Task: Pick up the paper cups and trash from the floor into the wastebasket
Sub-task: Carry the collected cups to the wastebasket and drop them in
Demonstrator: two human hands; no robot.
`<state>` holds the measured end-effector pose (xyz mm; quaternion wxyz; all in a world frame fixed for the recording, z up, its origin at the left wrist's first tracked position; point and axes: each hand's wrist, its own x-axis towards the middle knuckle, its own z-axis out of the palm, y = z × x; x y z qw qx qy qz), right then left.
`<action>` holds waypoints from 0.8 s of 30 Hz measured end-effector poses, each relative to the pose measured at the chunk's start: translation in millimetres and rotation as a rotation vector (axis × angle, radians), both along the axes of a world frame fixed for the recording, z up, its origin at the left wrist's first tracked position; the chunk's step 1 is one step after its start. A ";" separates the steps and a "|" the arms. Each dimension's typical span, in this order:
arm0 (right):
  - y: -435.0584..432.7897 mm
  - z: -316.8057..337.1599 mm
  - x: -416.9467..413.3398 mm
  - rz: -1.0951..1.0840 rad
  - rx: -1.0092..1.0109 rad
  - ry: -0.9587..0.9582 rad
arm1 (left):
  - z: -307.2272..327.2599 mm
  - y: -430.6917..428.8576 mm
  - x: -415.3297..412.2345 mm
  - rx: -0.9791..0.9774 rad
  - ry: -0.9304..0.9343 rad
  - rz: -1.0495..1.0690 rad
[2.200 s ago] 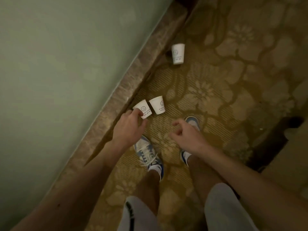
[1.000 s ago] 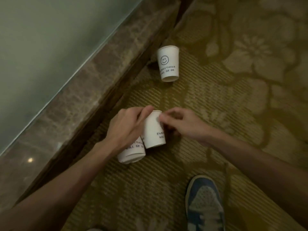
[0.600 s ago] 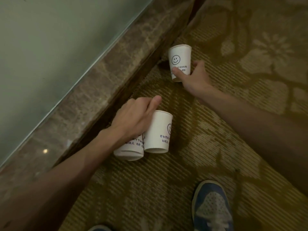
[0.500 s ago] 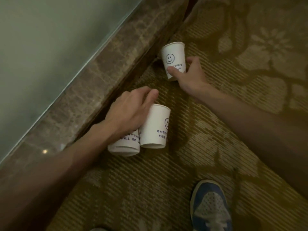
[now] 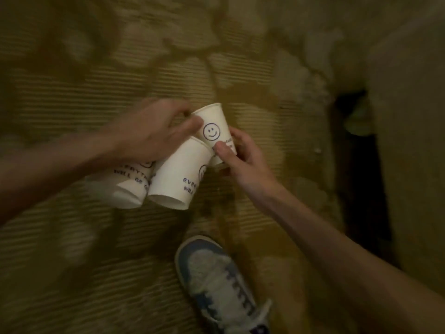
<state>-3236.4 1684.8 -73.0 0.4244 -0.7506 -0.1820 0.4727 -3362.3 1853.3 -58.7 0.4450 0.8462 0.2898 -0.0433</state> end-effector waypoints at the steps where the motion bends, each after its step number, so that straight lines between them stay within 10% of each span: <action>1: -19.9 4.1 13.5 -0.048 -0.017 0.001 | -4.9 -13.3 23.1 -0.068 -0.014 -0.047; 8: -119.3 -8.7 49.5 -0.229 -0.117 -0.006 | -45.3 -93.8 107.2 -0.212 -0.052 -0.312; 24: -57.1 -70.8 236.5 -0.184 -0.634 -0.511 | -68.6 -70.6 208.5 0.052 -0.061 -0.174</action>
